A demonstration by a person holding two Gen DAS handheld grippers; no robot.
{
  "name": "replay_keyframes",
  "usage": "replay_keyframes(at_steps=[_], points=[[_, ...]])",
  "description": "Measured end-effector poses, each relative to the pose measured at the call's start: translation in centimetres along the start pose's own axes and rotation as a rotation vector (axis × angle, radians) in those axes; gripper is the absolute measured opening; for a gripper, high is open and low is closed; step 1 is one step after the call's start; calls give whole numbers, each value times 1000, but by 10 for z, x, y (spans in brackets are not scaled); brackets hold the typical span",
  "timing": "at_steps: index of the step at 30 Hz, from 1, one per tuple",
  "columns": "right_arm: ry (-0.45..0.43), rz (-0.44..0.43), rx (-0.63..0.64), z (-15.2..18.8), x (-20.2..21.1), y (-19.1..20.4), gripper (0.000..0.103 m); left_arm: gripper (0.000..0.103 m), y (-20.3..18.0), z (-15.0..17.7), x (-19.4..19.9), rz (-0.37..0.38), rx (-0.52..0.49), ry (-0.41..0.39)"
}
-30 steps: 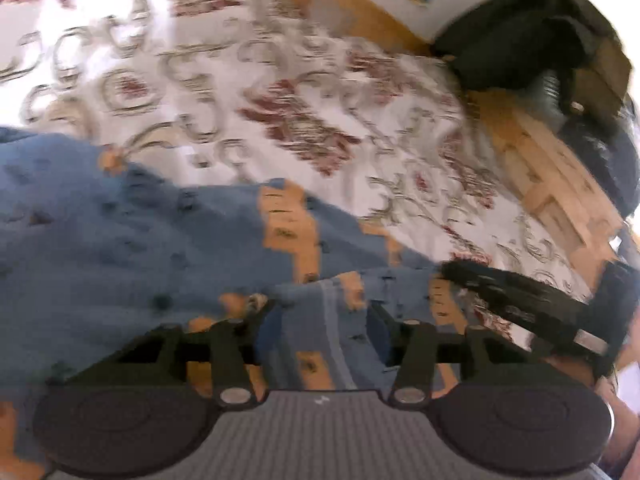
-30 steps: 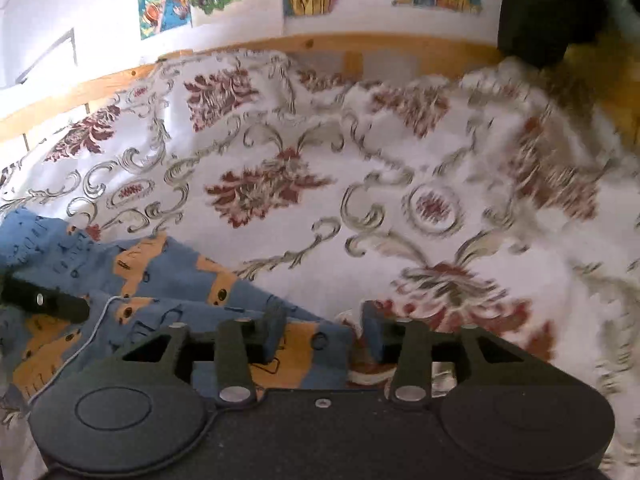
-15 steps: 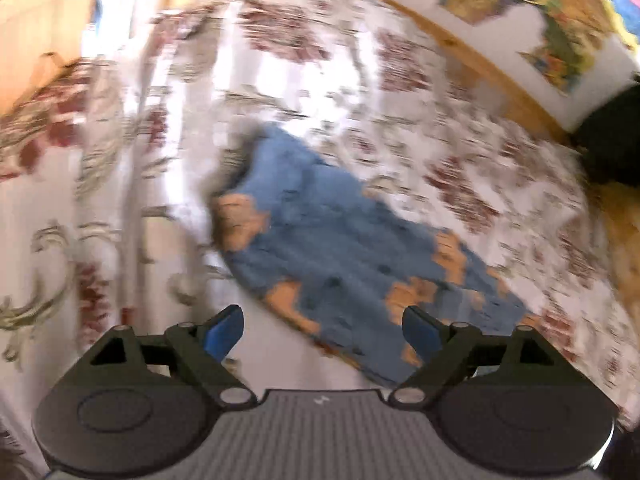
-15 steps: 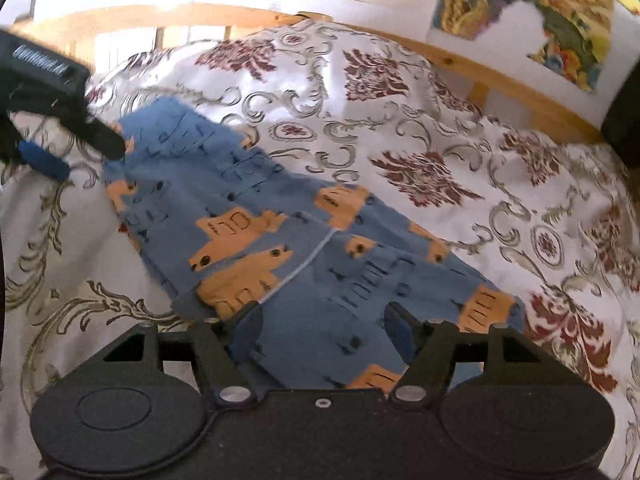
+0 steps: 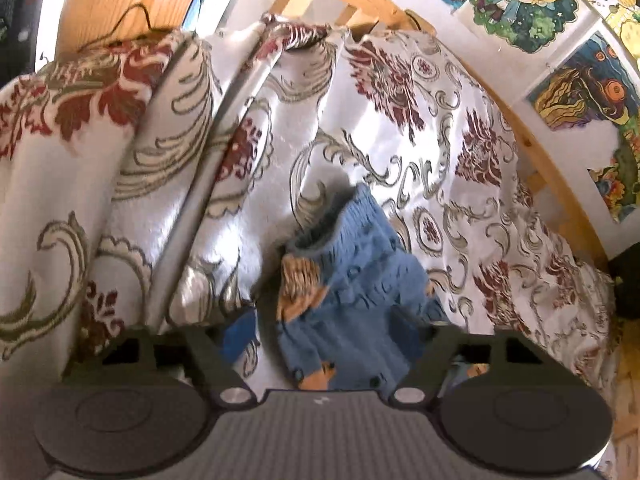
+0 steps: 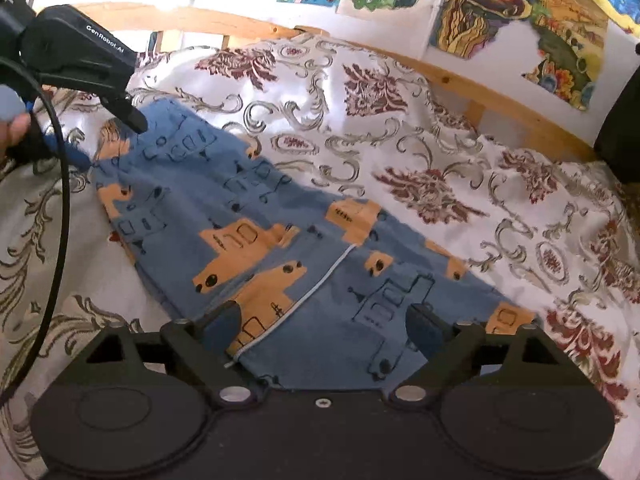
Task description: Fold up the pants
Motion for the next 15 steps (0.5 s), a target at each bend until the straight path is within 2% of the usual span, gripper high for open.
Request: replay_keyframes(at_steps=[1,3,4,5,9,11,14,15], points=[[0,-5,-10,1,-1,-1,91,49,-2,0,-1,-9,-12,-11],[2,-12,-35,3,-3,-4,94,36,-4,-3,-3,-41,-23,-31],[3,-16,-43,3,-4,-4,94,20,-5,-4,-3,-54,-15,-42],[5,-16,-47,3,-5,-5,95,16,-4,-4,-2,-61,-7,-63],[10,-13,-41,3,-9,-3,96,14,-19,-1,-1,-80,-110,-121],[13,-15,-42,3,-10,-3,96,14,-28,2,-3,-121,-174,-127],[18,-21,-53,4,-11,-5,97,16,-23,0,-11,-175,-158,-95],[18,-22,-55,4,-12,-6,97,24,-19,-2,-13,-187,-133,-81]])
Point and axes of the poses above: each gripper's, at about its wrist camera, not at the fingertips, and x roughly against the way its jaws point, y to its left, z to its underside, the point moved 2 cm from there along -x, roughly the way its jaws point, and after that the axes turned 8 degrees about y, right-handed, at the moved point
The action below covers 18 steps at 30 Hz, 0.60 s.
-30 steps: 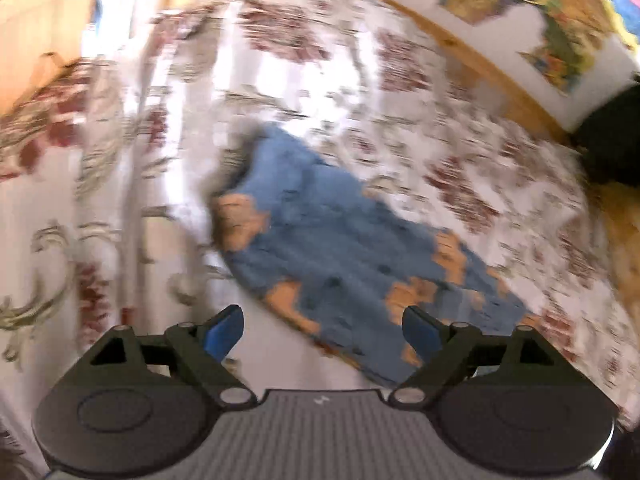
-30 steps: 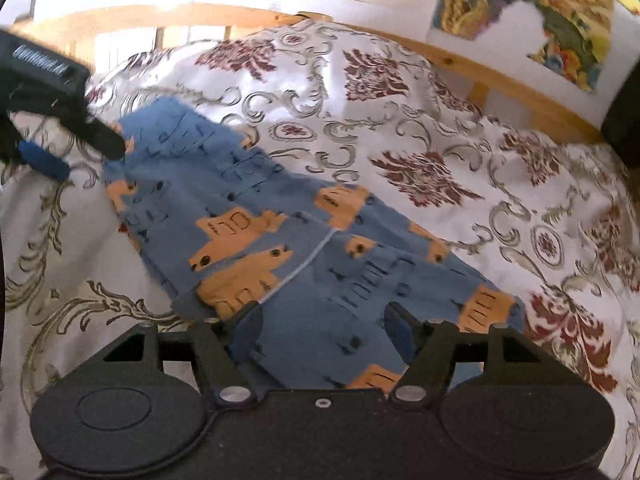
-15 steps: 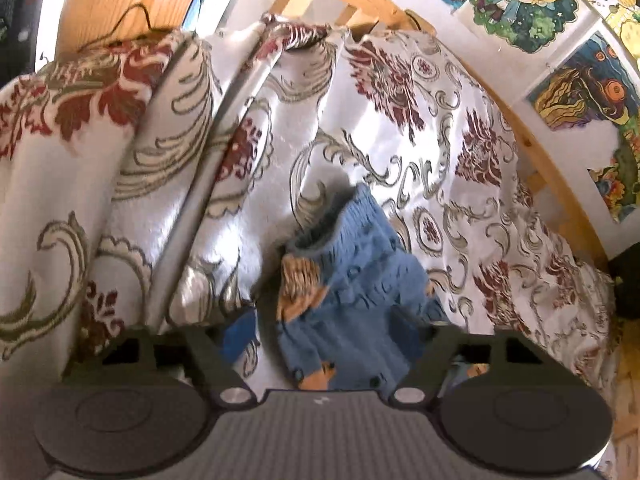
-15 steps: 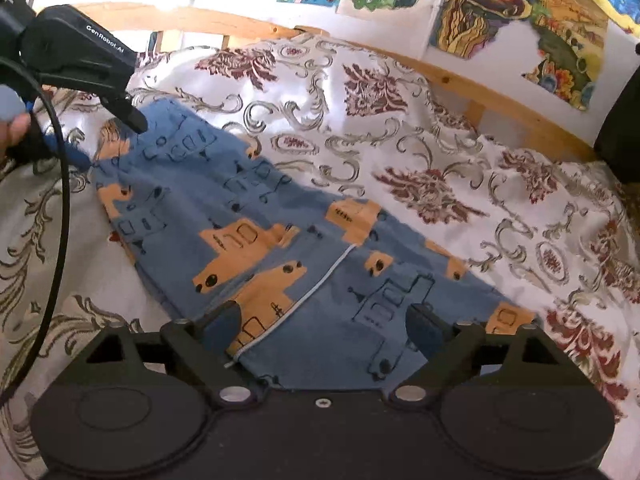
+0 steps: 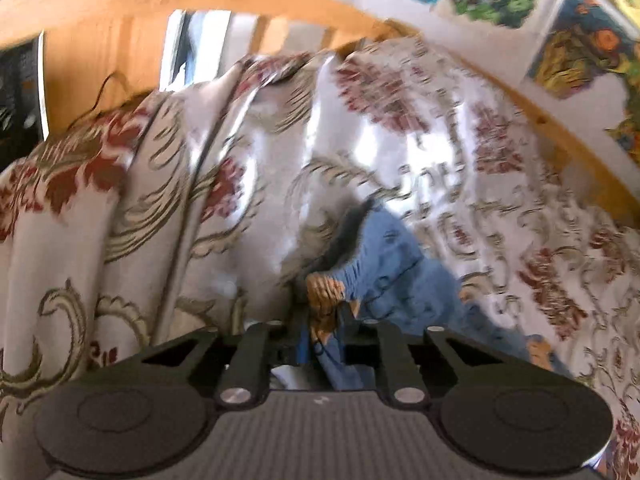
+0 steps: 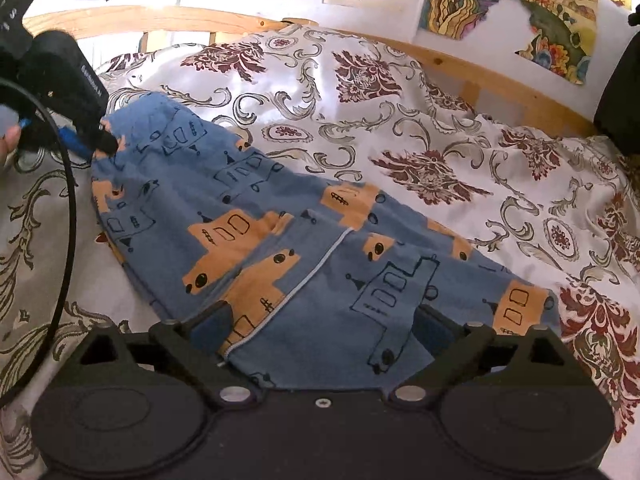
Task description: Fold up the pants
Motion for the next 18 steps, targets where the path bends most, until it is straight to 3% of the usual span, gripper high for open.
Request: replay_keyframes(at_steps=[4,9,12,18], points=[[-2,0,-1,0,0,0,97,49,10,-2,-2,79,63,36],[-84,47,76,-8,12,9,95,53,11,3,4,58,57,-3],[-88,38,107,-10,9,14,95,55,15,2,6,67,78,-15],[-68,12,74,-7,5,11,95,56,39,-6,-8,184,270,14]])
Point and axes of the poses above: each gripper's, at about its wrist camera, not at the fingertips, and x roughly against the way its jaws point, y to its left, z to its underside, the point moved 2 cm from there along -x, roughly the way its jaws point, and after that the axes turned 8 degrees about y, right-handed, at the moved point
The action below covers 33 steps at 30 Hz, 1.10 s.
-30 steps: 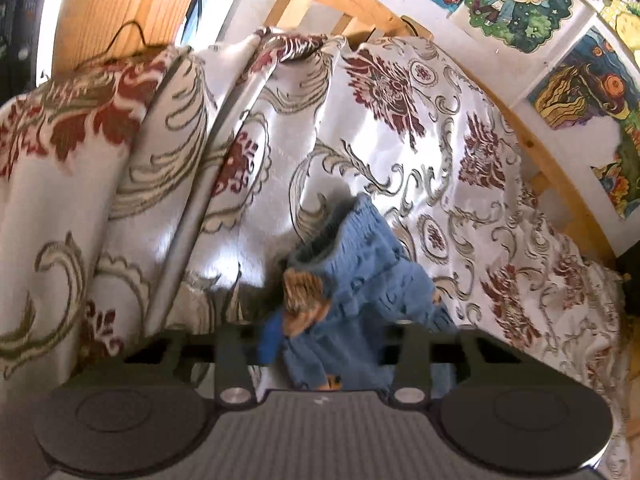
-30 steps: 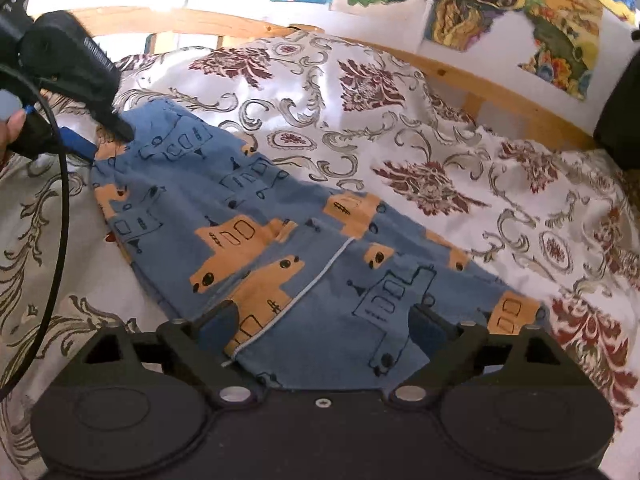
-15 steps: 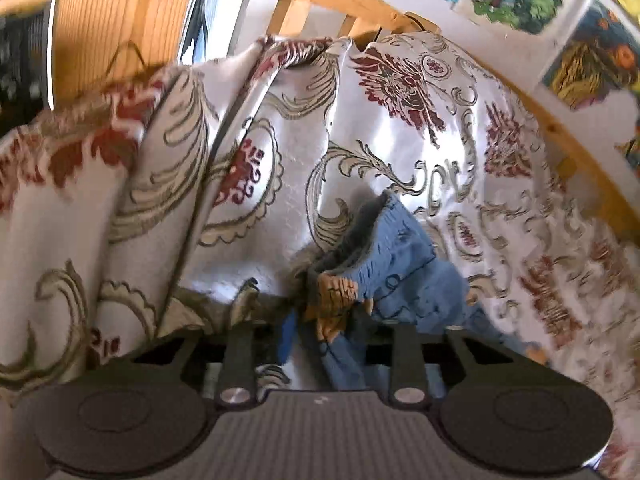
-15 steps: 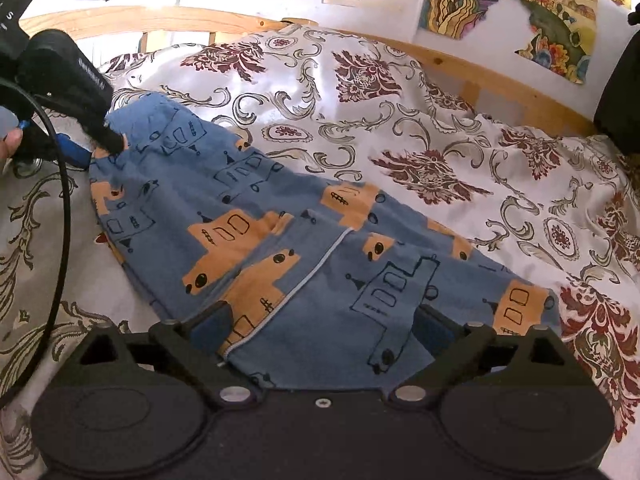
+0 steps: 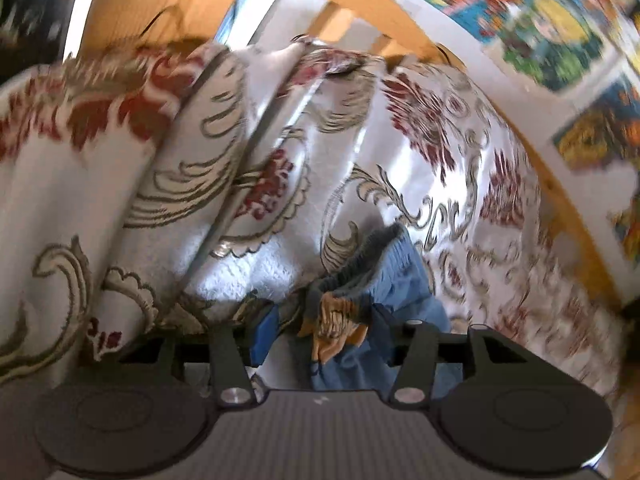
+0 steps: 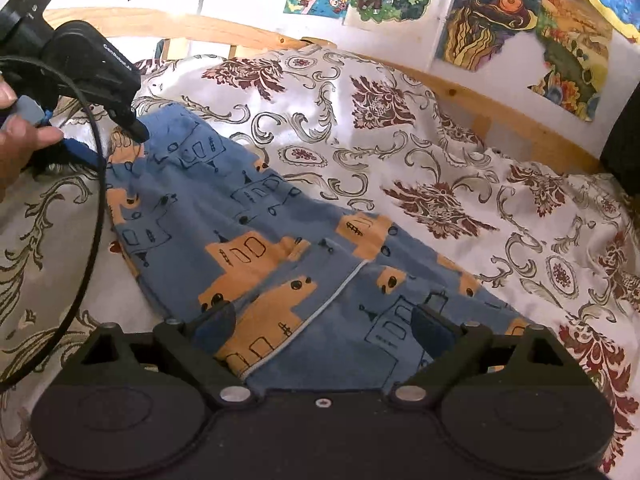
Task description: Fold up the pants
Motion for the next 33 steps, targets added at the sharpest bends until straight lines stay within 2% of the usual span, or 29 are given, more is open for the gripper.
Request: replay_keyframes(at_steps=[5,8,9,13,17,23,27,33], points=[[-1,0,-1,1,-1,1,95,54,0,-2,-5,-4,-6,14],[1,-2,-5,2,-1,2,95,40,-2,-2,-7,-9,-28,20],[1,-2,-5,2,-1,2,95,32,-3,-3,-8,-4,-34,22],[1,-5,-5,2,-3,2,95,23,-8,-3,-9,-18,-65,27],[0,-8,-6,2,-3,1,95,20,-23,4,-5,-67,-163,-4],[-9,-18,-19,0,-3,-2,95,18,-46,16,9,-77,-293,-81],[-11,-34,-34,-2,-2,-4,94,18,-64,26,22,-63,-401,-129],[-34,-44,-75,-10,7,-17,94,18,-98,56,49,-39,-618,-221]])
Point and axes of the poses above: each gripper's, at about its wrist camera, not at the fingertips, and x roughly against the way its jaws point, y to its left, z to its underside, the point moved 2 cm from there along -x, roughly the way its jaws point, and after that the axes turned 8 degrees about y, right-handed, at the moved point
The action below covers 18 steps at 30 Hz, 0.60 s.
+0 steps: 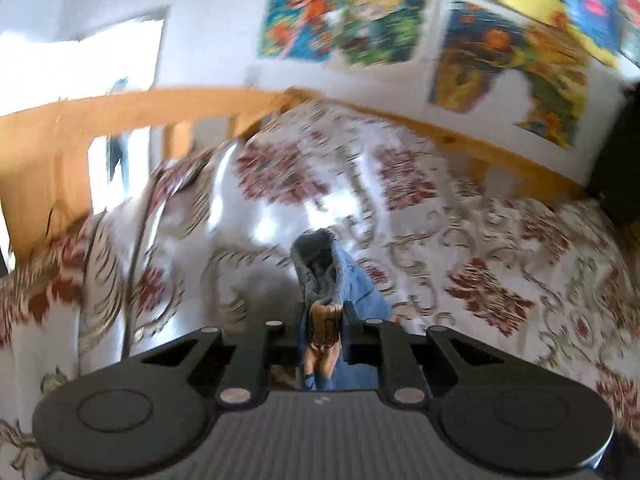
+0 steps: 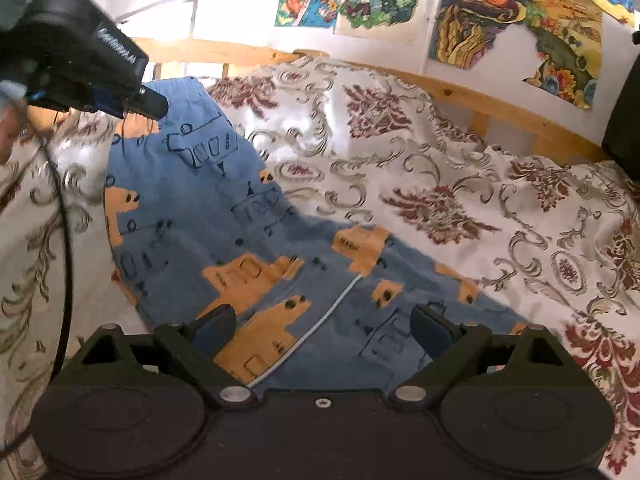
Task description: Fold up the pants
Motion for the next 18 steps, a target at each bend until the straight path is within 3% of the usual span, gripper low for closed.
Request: replay_keyframes(at_steps=[5,13,16,18], points=[[27,-67,-51,-16,25,-39,96,18,-41,8,26,50,-170,-81],[113,-95,-179,-9,57,-133,99,18,-118,42,47,113,-426,-87],[71,-119,-322,0,63,-164,100,18,-154,62,43,119,-520,-60],[63,-179,-471,6,62,-184,100,18,-176,77,41,123,-586,-47]])
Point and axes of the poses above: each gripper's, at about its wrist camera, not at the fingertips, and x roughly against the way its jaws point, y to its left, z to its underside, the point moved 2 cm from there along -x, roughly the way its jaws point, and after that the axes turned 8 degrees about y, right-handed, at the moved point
